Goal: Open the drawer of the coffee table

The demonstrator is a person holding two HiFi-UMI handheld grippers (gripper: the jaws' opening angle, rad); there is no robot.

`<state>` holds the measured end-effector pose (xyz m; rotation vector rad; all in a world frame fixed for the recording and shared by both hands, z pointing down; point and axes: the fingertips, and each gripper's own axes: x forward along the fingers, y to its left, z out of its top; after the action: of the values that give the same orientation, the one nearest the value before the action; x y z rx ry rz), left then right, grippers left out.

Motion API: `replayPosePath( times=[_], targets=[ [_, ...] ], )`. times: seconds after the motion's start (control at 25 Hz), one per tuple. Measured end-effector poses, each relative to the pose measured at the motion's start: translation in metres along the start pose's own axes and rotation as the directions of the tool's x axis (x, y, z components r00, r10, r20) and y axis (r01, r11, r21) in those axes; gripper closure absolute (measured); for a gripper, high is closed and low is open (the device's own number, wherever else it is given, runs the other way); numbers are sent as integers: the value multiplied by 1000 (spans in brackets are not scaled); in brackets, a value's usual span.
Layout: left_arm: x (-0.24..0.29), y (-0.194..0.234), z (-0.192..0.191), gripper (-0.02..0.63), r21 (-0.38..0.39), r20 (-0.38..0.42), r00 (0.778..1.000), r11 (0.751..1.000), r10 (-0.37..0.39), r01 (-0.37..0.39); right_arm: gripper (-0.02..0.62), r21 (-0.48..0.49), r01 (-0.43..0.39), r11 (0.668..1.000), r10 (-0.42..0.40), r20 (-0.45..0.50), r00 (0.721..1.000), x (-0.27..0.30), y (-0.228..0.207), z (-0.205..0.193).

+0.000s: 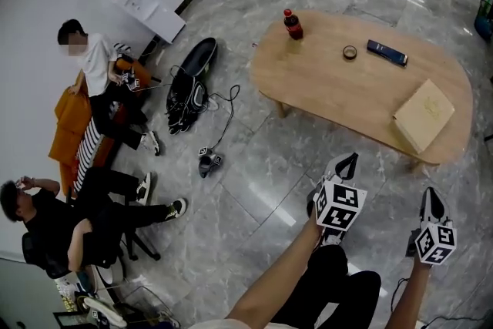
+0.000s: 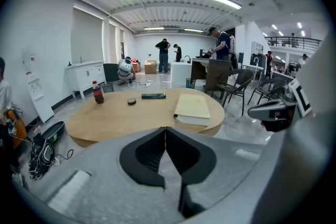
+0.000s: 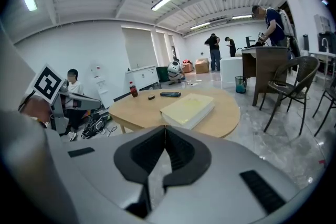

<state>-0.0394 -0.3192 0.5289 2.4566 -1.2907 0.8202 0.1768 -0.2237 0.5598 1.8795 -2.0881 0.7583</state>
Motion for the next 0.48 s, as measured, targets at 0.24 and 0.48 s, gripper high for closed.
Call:
replayPosePath(
  times=[0.24,0.48],
  targets=[
    [55,16,-43,594,-32,47,999,999,21,-19,580,-21,14,1000,-13,63,998,47,-36,-43],
    [109,18,-105,594,-30,88,996,999,30,-28,580,-44,70,997,-62,158,986,91,-74,-93]
  ],
)
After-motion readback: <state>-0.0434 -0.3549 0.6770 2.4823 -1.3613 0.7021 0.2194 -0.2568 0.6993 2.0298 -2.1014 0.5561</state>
